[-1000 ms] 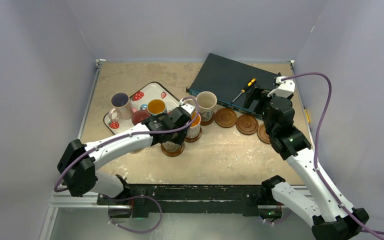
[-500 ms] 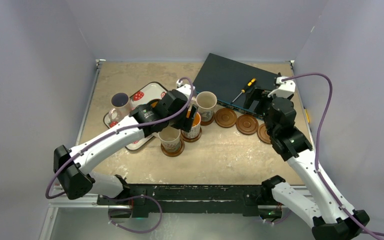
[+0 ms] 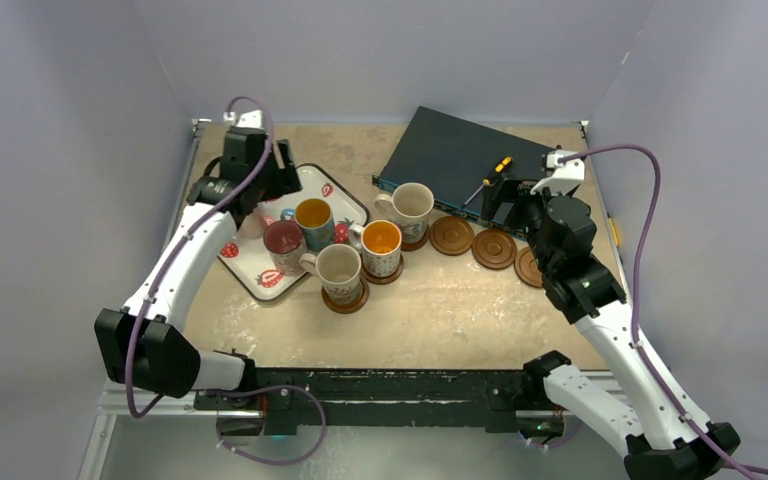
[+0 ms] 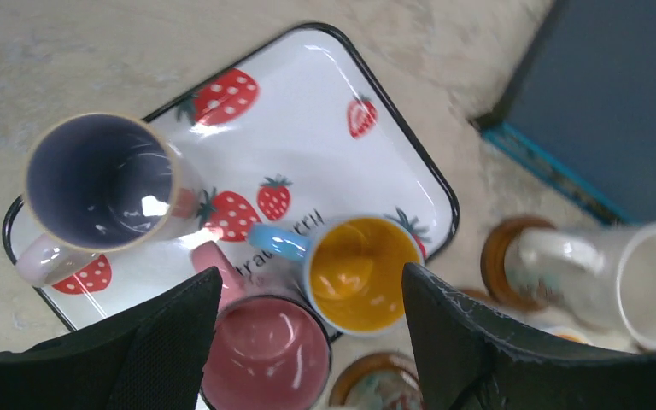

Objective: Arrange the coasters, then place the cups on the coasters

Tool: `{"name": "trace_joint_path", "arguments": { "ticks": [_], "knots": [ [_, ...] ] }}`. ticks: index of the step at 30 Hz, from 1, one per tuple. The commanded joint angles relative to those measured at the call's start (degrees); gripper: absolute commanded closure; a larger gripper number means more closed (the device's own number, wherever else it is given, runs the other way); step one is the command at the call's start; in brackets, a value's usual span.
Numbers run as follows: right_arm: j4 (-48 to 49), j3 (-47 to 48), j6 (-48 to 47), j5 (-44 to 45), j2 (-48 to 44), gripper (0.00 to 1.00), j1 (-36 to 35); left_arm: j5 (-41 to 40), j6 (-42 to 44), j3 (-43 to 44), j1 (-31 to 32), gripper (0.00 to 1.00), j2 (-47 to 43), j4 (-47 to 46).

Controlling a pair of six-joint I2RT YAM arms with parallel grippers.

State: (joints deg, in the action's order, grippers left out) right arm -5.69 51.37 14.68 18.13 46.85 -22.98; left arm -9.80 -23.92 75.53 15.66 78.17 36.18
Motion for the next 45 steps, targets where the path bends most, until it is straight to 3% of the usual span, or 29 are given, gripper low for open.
{"name": "trace_joint_path", "arguments": {
  "ticks": [1, 8, 15, 27, 35, 42, 45],
  "knots": [
    [2.8, 0.0, -1.5, -2.1, -0.3, 0.02, -0.1, 2.3, -10.6, -5.9, -7.5, 0.27, -3.7, -10.4],
    [2.9, 0.0, -1.7, -2.8, -0.4, 0.02, -0.1, -4.1, -21.3, -15.9, -12.0, 0.27, -6.5, -17.4],
    [2.6, -0.2, -1.4, -2.9, -0.1, 0.02, -0.2, -7.1, -26.2, -21.3, -15.3, 0.27, -8.4, -20.0],
    [2.3, -0.1, -1.6, -4.0, 0.7, 0.02, -0.1, -5.0, -32.6, -26.5, -22.5, 0.27, -5.0, -26.3],
    [2.1, -0.1, -1.7, -4.7, 1.0, 0.02, -0.1, -5.2, -31.3, -25.4, -23.2, 0.40, -0.2, -27.1],
    [2.2, -0.3, -1.7, -4.9, 1.5, 0.02, -0.1, -3.3, -25.7, -22.8, -24.0, 0.42, 3.3, -26.4],
    [2.0, -0.2, -1.7, -5.0, 1.8, 0.02, -0.1, -3.0, -21.6, -21.1, -24.0, 0.51, 5.6, -26.7]
  ]
}}
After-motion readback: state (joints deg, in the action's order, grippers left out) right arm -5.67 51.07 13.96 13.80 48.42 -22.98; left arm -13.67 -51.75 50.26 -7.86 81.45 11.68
